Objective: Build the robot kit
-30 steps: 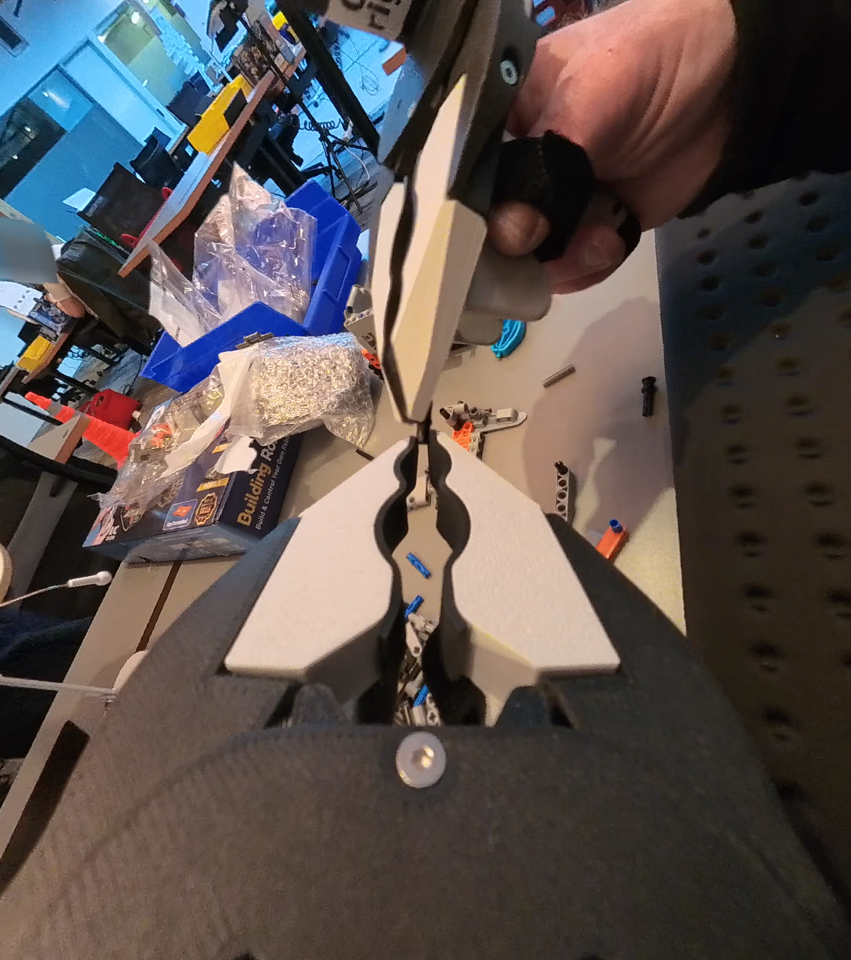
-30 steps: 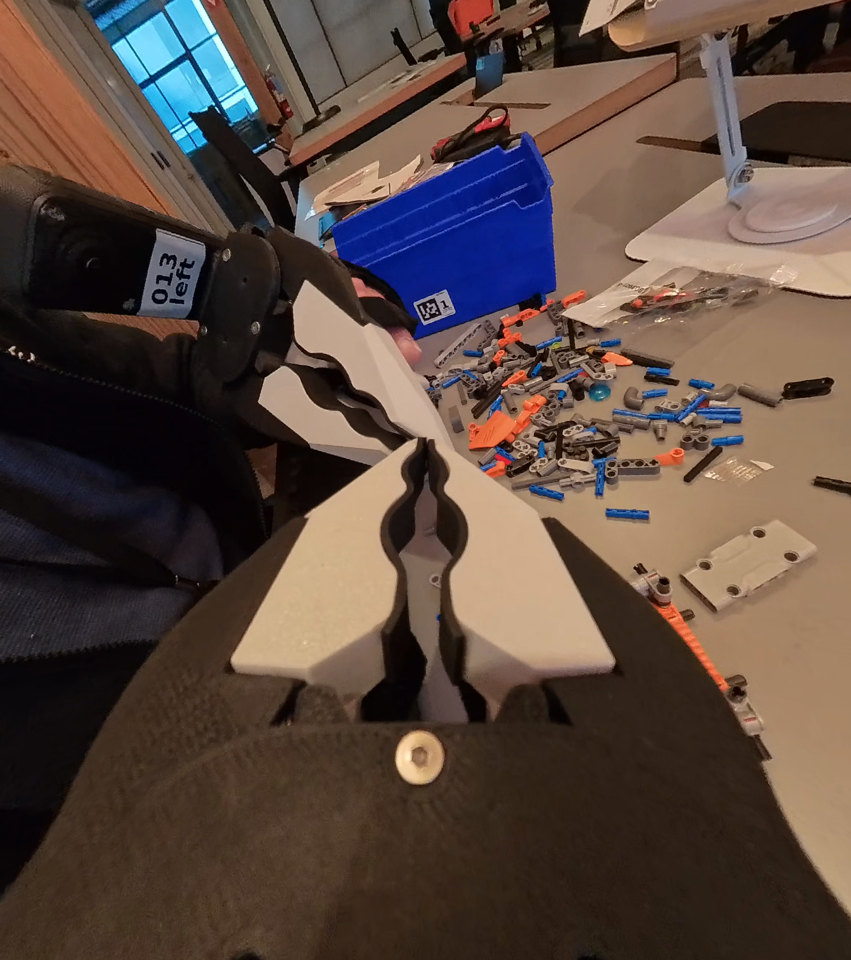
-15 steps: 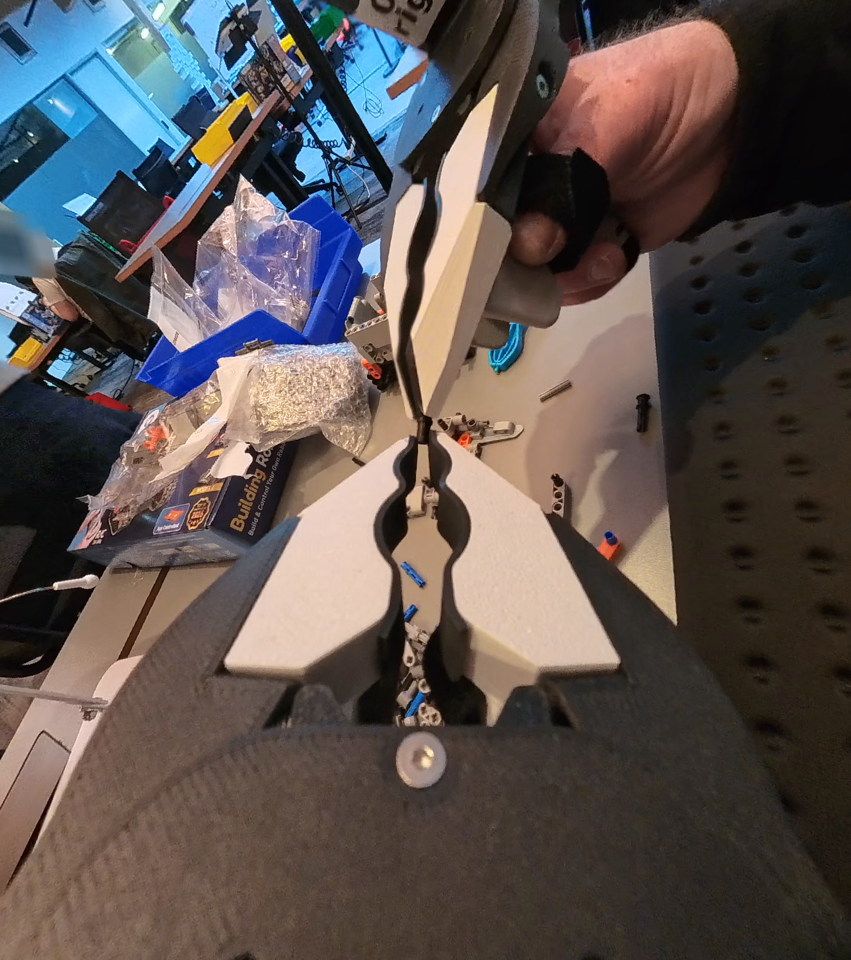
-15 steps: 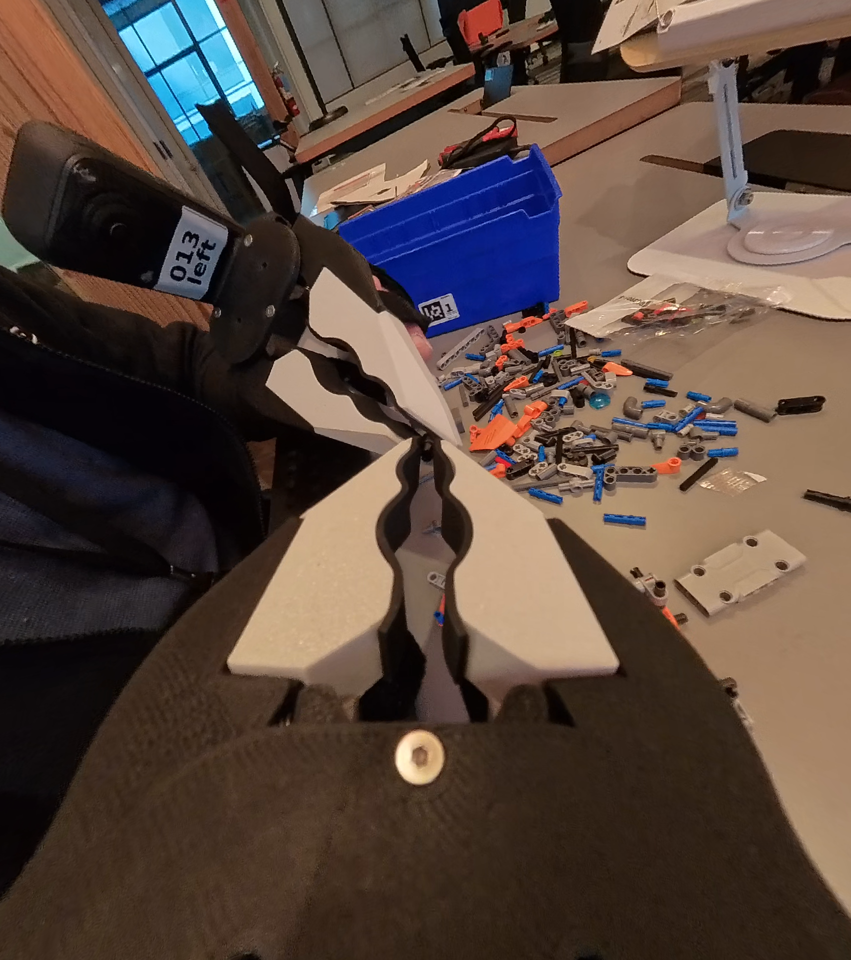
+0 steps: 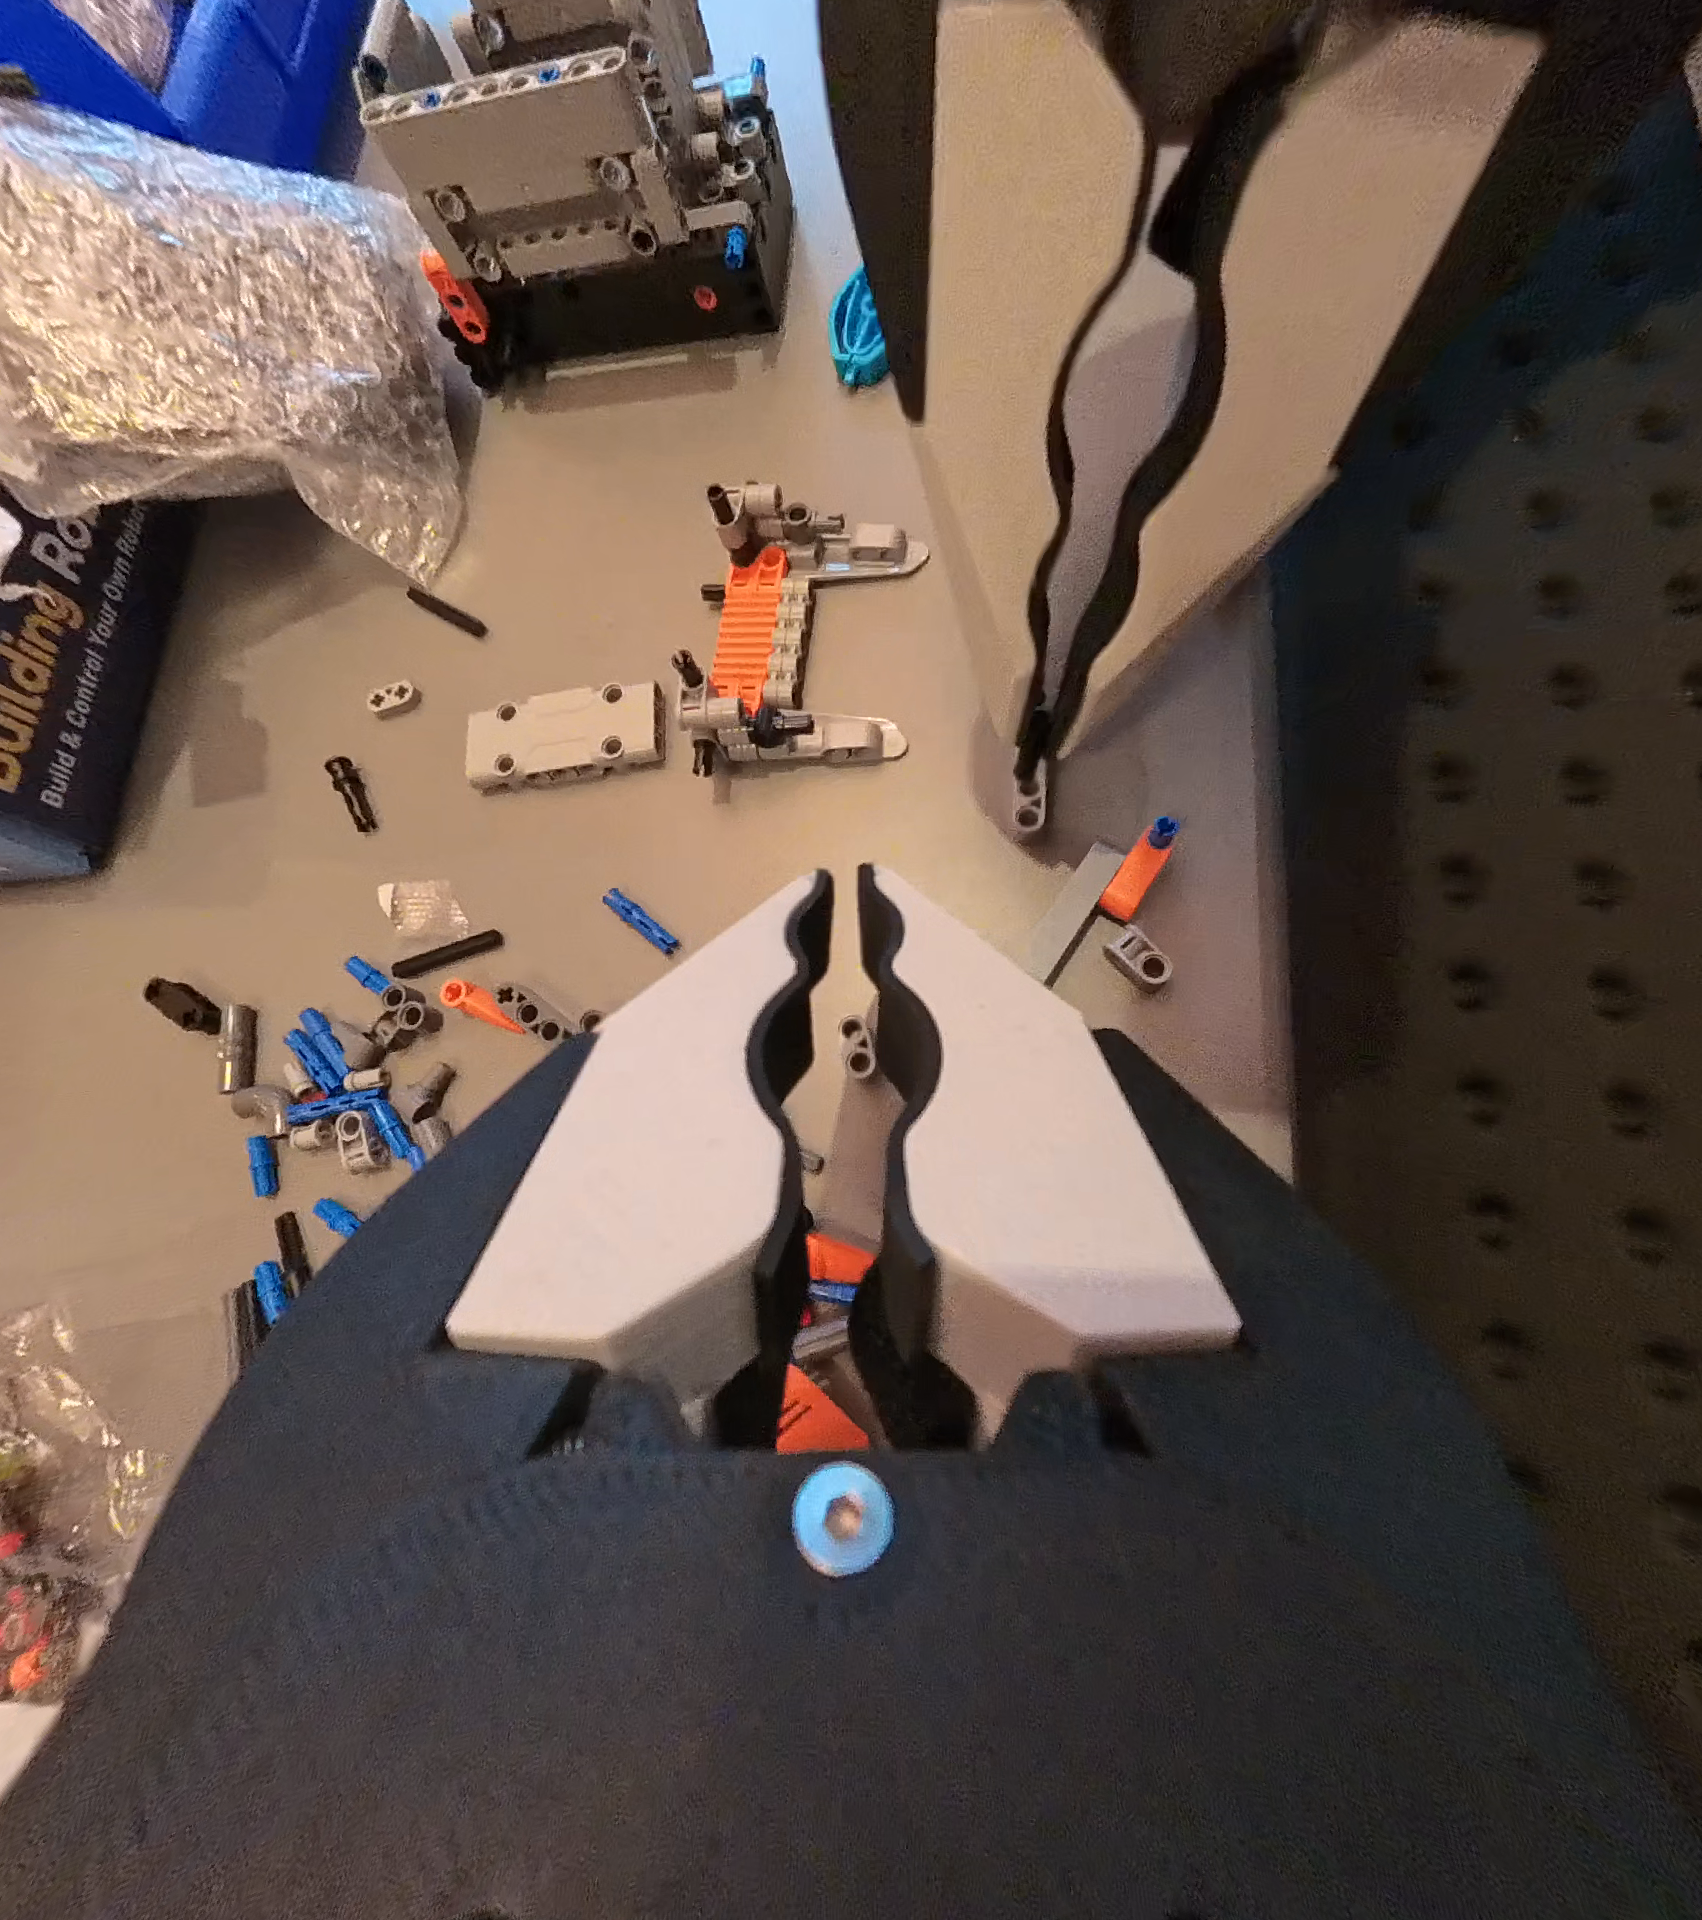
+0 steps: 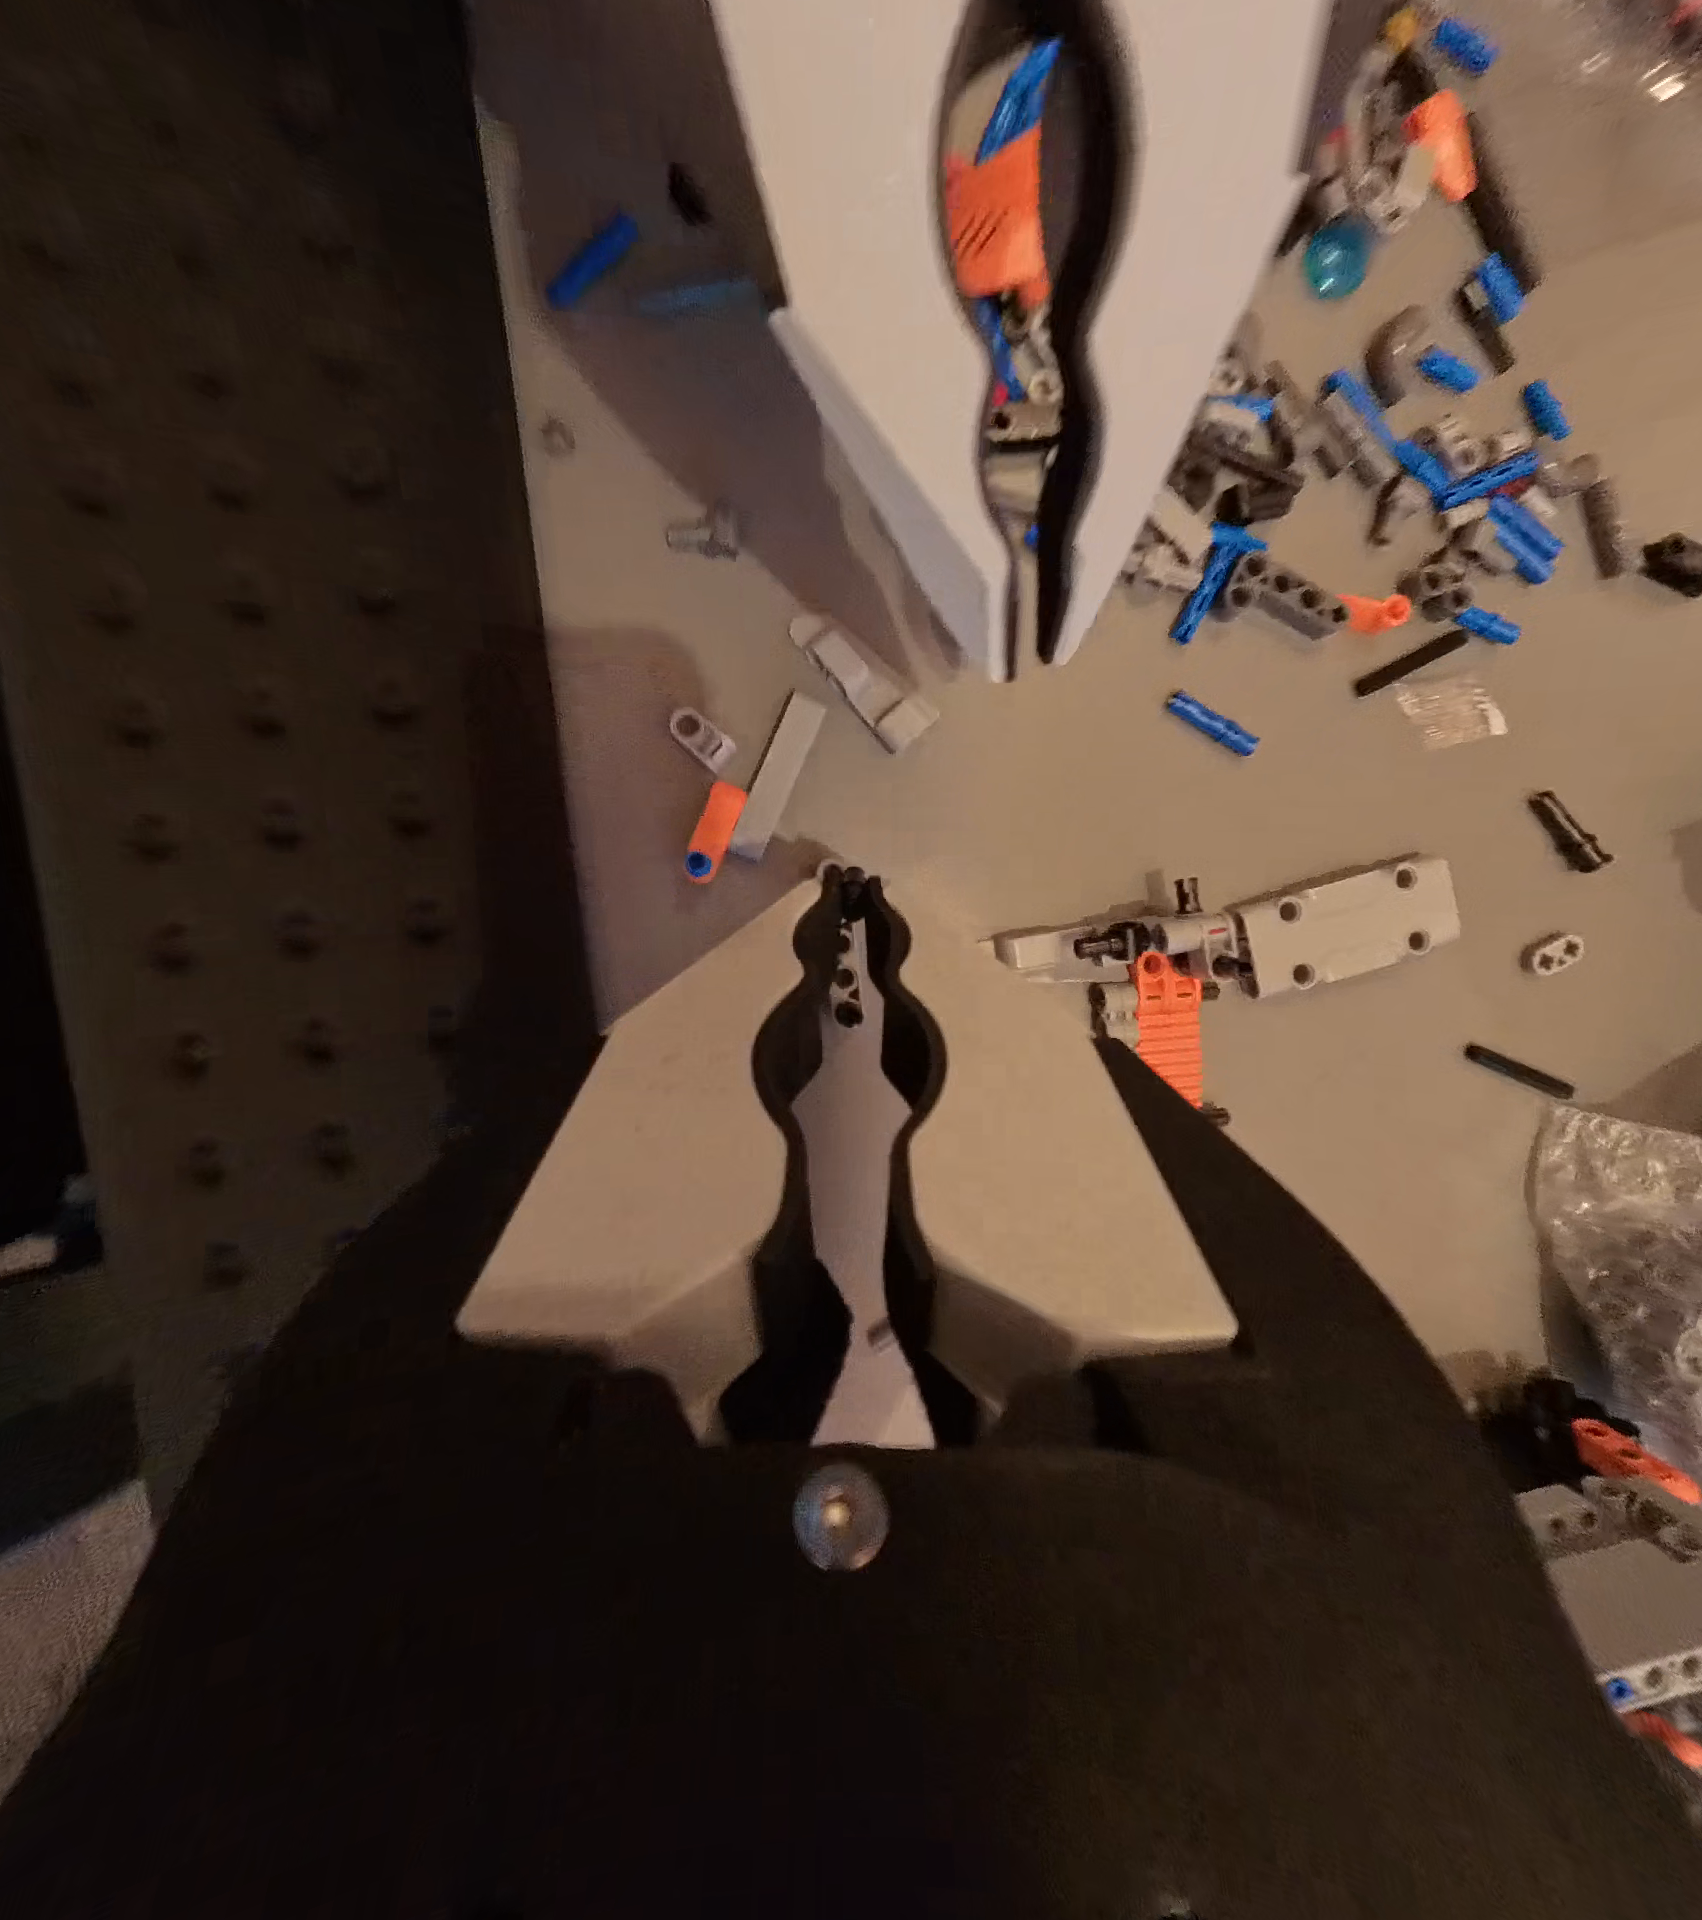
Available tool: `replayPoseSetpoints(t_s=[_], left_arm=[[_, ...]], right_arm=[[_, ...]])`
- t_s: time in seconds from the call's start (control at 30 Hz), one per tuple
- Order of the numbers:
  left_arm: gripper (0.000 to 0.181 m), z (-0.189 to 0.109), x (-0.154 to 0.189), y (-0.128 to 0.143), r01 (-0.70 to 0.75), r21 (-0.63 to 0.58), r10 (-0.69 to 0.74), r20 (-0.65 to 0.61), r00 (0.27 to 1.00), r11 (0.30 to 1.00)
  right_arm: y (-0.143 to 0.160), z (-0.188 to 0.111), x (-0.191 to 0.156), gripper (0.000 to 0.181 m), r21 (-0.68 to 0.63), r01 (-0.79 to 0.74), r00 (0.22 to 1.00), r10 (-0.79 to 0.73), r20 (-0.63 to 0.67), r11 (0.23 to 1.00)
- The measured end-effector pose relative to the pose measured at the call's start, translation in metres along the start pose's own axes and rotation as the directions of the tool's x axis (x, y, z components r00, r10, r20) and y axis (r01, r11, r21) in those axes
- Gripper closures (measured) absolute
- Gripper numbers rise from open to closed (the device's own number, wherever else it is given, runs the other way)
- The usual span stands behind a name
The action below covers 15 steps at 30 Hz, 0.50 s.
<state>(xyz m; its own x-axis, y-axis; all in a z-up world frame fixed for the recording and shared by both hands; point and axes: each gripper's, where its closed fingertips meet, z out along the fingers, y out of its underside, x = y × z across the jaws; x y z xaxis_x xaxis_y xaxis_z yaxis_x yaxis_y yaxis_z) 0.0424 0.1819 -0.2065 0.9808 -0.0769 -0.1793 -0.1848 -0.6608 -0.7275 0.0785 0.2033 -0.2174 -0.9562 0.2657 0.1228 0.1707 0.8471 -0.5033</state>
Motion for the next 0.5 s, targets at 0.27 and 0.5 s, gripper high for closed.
replayPoseSetpoints(t_s=[0.27, 0.5], left_arm=[[0.181, -0.001, -0.005, 0.003, 0.046, 0.006, -0.046, -0.020, 0.999, 0.999], [0.181, -0.003, -0.009, 0.006, 0.077, -0.003, -0.077, -0.026, 0.997, 0.997]], right_arm=[[0.009, 0.020, -0.005, 0.181, -0.142, 0.106, 0.994, -0.103, 0.025, 0.984], [0.009, 0.022, -0.008, 0.181, -0.203, 0.157, 0.988, -0.151, 0.042, 0.967]])
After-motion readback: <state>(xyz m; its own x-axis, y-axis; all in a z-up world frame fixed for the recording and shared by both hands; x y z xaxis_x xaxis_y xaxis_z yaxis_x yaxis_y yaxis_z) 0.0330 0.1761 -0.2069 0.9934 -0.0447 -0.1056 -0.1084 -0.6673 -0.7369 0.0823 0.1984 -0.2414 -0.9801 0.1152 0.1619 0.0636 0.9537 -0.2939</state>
